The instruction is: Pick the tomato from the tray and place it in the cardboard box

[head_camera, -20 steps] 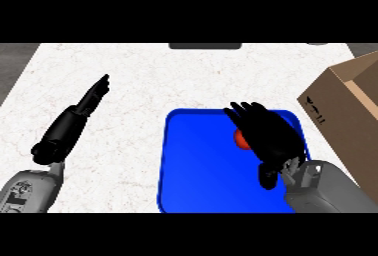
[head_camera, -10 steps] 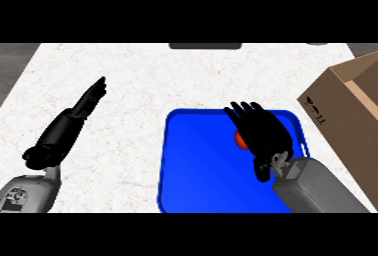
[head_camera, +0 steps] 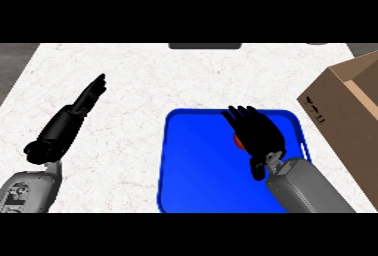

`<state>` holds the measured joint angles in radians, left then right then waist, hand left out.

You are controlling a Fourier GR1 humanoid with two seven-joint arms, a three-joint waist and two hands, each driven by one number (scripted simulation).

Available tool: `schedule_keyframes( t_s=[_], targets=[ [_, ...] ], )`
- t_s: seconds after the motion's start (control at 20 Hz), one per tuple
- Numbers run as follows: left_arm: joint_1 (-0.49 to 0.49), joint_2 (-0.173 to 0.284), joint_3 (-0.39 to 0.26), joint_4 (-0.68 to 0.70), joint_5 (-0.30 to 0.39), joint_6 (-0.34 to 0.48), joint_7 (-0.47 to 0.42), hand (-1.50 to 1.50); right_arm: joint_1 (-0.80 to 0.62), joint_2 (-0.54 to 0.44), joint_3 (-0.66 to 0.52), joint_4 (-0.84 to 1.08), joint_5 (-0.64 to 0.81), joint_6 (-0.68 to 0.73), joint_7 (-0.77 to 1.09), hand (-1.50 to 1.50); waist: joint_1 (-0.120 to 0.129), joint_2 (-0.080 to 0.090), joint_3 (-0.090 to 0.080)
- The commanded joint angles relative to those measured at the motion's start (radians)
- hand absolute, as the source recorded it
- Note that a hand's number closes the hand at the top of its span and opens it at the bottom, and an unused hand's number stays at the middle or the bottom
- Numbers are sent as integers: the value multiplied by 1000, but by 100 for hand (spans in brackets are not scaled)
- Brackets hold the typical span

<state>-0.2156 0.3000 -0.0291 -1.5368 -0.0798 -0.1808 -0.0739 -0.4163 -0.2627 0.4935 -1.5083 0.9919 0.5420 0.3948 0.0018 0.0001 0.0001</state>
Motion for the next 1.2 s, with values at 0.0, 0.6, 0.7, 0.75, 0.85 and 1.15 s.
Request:
schedule_keyframes(
  t_s=[0.0,0.6,0.7,0.75,0.85,1.15],
  targets=[
    [-80,-36,10,91,-40,13,2,0,-19,39,-26,93,45,-23,-52,-150,-2,1,0],
    [-31,-63,47,19,-50,-35,7,0,32,61,-97,143,166,-53,-119,-150,-2,0,0],
    [-4,-30,76,-35,-20,-76,37,0,-40,88,-128,272,175,-88,-160,-150,3,0,0],
    [3,-64,45,23,-73,-32,-16,0,-22,34,-130,290,180,-129,-229,-150,1,1,0],
    [-39,-52,60,-21,-29,-66,66,0,27,37,-71,278,208,-184,-269,150,2,0,0],
    [83,-56,43,-79,-68,-60,-24,0,-46,41,-99,355,251,-338,-379,150,7,0,0]
  ],
)
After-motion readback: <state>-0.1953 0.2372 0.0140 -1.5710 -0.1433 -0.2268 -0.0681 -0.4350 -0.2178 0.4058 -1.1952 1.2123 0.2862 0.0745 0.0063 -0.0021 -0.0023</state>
